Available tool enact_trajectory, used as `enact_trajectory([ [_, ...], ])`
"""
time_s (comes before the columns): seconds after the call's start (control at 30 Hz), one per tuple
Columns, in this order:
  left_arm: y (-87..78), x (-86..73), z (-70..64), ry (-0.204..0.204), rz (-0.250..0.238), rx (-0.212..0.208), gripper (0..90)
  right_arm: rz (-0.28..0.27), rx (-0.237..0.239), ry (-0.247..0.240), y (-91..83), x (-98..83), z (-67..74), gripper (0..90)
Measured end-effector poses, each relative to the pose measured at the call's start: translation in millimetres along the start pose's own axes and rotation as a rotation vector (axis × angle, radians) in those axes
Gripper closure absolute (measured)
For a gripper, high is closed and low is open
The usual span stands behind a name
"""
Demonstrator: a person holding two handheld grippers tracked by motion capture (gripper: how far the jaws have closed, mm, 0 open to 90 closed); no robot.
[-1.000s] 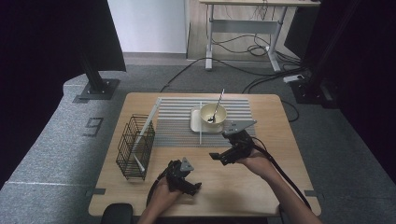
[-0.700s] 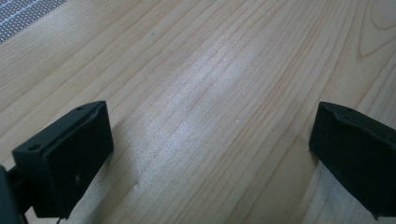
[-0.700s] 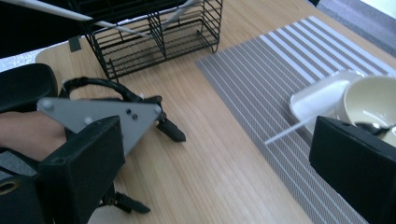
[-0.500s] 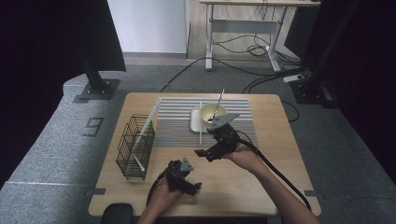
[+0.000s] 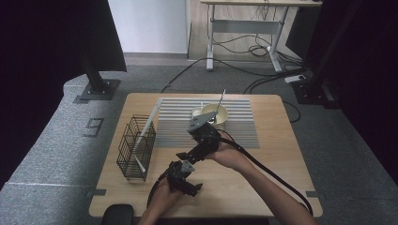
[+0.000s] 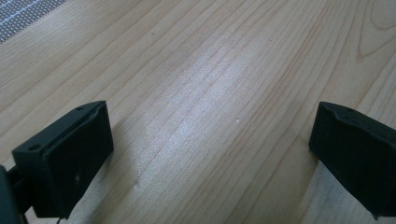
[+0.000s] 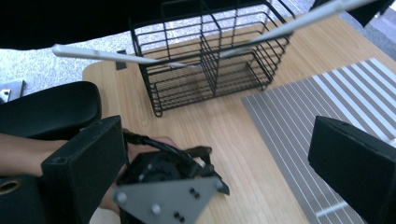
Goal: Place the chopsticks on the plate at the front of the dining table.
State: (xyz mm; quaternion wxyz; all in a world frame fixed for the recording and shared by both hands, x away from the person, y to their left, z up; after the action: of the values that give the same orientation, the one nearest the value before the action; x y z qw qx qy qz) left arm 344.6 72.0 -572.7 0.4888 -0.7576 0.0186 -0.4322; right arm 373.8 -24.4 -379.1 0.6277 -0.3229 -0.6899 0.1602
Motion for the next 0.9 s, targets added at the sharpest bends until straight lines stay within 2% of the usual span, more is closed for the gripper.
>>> enact_trajectory([
  [0.1,0.1,0.0,-0.1,-0.002,-0.002,0.000,0.0,-0.004,0.016,-0.004,3.1,4.8,2.6,3.8],
  [0.27,0.2,0.0,-0.1,-0.002,-0.003,0.000,0.0,-0.004,0.050,-0.039,15.0,20.3,13.1,4.0],
  [0.33,0.2,0.0,0.0,-0.002,-0.002,0.000,0.0,-0.003,0.051,-0.045,16.9,22.9,15.1,4.1],
  [0.43,0.2,-0.1,-0.3,-0.004,-0.002,0.000,0.0,-0.010,0.081,-0.057,23.5,31.7,22.1,4.2],
  [0.9,0.2,-0.1,-0.1,-0.003,-0.001,0.000,0.0,-0.029,0.151,-0.091,46.5,50.7,38.9,4.4],
])
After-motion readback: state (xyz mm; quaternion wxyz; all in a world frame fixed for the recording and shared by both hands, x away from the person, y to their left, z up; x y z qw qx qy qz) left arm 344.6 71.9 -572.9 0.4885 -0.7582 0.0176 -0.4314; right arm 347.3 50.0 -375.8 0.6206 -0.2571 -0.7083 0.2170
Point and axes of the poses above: each handheld gripper's, and its own axes: y roughly forward along the jaws, x roughly out of its top, z roughly to its left, the point moved 3 cm from there along y, roughly forward along the jaws, and after that the axes turned 13 degrees about -y, right-handed, at the moved point
